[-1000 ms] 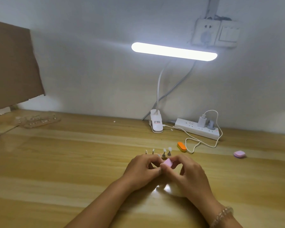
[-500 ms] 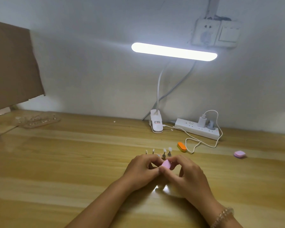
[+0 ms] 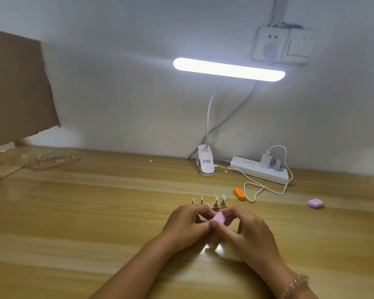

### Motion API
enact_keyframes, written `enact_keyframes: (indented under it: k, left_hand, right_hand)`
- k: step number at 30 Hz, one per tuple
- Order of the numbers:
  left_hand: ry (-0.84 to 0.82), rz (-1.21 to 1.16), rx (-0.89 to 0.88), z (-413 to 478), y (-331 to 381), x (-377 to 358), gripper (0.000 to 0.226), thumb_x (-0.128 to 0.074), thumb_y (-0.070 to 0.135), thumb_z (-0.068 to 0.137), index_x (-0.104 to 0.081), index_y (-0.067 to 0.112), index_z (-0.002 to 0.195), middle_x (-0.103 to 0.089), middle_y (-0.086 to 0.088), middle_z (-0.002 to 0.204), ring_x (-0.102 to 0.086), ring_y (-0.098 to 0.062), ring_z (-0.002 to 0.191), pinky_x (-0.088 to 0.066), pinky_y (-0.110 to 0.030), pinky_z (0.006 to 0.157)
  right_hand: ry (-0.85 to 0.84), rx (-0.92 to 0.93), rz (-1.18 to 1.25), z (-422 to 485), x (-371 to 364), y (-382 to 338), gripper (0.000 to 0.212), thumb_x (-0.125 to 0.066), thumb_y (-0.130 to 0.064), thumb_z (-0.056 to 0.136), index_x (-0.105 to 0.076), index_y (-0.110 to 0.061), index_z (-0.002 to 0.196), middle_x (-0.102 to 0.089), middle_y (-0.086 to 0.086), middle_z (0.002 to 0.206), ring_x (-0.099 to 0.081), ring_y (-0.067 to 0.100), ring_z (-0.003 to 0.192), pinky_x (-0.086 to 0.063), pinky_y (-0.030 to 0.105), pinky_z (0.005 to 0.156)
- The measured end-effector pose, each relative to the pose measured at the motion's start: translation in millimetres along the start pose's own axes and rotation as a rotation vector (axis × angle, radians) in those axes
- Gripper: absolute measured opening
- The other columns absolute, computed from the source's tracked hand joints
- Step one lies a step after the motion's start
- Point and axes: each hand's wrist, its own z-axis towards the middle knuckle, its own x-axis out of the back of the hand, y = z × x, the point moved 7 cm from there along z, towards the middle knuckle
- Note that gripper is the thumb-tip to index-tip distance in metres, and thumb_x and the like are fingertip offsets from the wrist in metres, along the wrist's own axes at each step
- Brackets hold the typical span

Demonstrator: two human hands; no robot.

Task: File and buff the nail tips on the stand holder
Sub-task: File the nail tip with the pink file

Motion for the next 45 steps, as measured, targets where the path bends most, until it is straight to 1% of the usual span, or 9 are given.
enact_keyframes:
  k: [2, 6, 10, 22, 25, 29, 32, 37, 45]
  left_hand:
    - [0.011, 0.008, 0.000, 0.4, -1.7, 0.8, 0.012, -0.068, 0.036, 0.084, -0.075, 0.038, 0.093, -0.073, 0.023, 0.094, -0.054, 0.006, 0.060, -0.040, -0.023, 0.064]
    - [0.013, -0.008, 0.008, 0.5, -2.3, 1.5, 0.015, -0.069, 0.034, 0.079, -0.075, 0.040, 0.091, -0.073, 0.023, 0.094, -0.053, 0.006, 0.058, -0.039, -0.022, 0.064]
    - [0.027, 0.004, 0.016, 0.8, -3.8, 1.7, 0.010, -0.070, 0.031, 0.085, -0.075, 0.039, 0.090, -0.073, 0.022, 0.093, -0.053, 0.006, 0.060, -0.039, -0.020, 0.064]
    - [0.029, 0.000, 0.014, 1.2, -2.3, 2.6, 0.016, -0.070, 0.026, 0.083, -0.076, 0.039, 0.090, -0.074, 0.020, 0.100, -0.053, 0.007, 0.058, -0.038, -0.021, 0.065]
    - [0.018, 0.014, 0.012, 0.9, -2.6, 2.1, 0.013, -0.069, 0.032, 0.085, -0.073, 0.045, 0.087, -0.073, 0.025, 0.095, -0.053, 0.006, 0.059, -0.039, -0.022, 0.065]
    - [0.000, -0.008, -0.005, 0.3, 0.1, 1.0, 0.011, -0.062, 0.044, 0.076, -0.071, 0.046, 0.083, -0.071, 0.026, 0.089, -0.053, 0.007, 0.058, -0.036, -0.020, 0.061]
    - [-0.002, 0.022, -0.003, 1.1, -1.4, 0.1, 0.010, -0.069, 0.036, 0.084, -0.072, 0.045, 0.085, -0.072, 0.027, 0.092, -0.054, 0.007, 0.060, -0.039, -0.022, 0.064]
    - [0.013, 0.002, -0.014, 0.9, -0.9, 1.9, 0.012, -0.067, 0.038, 0.078, -0.073, 0.041, 0.088, -0.072, 0.023, 0.094, -0.051, 0.005, 0.057, -0.036, -0.021, 0.062]
    - [0.049, -0.010, -0.018, 3.8, -6.9, 2.3, 0.013, -0.068, 0.026, 0.091, -0.072, 0.038, 0.088, -0.063, 0.034, 0.077, -0.049, 0.003, 0.057, -0.037, -0.021, 0.064]
  right_hand:
    - [0.036, -0.059, -0.016, 2.0, 4.3, 8.0, 0.032, -0.058, -0.067, 0.077, -0.061, -0.036, 0.086, -0.062, -0.021, 0.083, -0.058, 0.002, 0.077, -0.046, 0.026, 0.062]
    - [-0.015, 0.038, -0.024, -2.2, -0.7, -4.0, 0.032, -0.059, -0.066, 0.076, -0.061, -0.035, 0.087, -0.061, -0.020, 0.084, -0.057, 0.001, 0.074, -0.045, 0.025, 0.059]
    - [0.034, -0.060, 0.008, 1.5, 4.7, 6.2, 0.029, -0.062, -0.062, 0.079, -0.062, -0.035, 0.086, -0.062, -0.021, 0.082, -0.059, 0.002, 0.080, -0.049, 0.031, 0.068]
    - [-0.015, 0.035, -0.017, -1.9, -0.6, -4.7, 0.032, -0.062, -0.065, 0.076, -0.062, -0.036, 0.089, -0.062, -0.022, 0.085, -0.057, 0.001, 0.075, -0.047, 0.026, 0.062]
    - [0.033, -0.032, -0.002, 1.0, 4.2, 3.6, 0.028, -0.062, -0.062, 0.080, -0.063, -0.036, 0.090, -0.062, -0.021, 0.084, -0.059, 0.002, 0.079, -0.049, 0.030, 0.068]
    - [-0.013, 0.036, 0.018, -0.3, -0.1, -5.2, 0.027, -0.063, -0.059, 0.080, -0.063, -0.037, 0.095, -0.061, -0.022, 0.089, -0.050, -0.004, 0.067, -0.042, 0.023, 0.061]
    - [0.021, 0.006, -0.004, 0.3, 3.8, -1.7, 0.025, -0.061, -0.057, 0.085, -0.063, -0.035, 0.098, -0.060, -0.020, 0.091, -0.055, 0.002, 0.076, -0.047, 0.030, 0.068]
    - [-0.026, 0.050, 0.016, -3.3, 0.8, -8.5, 0.026, -0.064, -0.058, 0.080, -0.062, -0.037, 0.094, -0.062, -0.022, 0.088, -0.052, -0.002, 0.066, -0.040, 0.022, 0.060]
    - [0.009, -0.007, 0.064, -0.3, 2.2, 0.8, 0.030, -0.061, -0.062, 0.079, -0.063, -0.036, 0.092, -0.064, -0.023, 0.084, -0.056, -0.001, 0.072, -0.043, 0.023, 0.063]
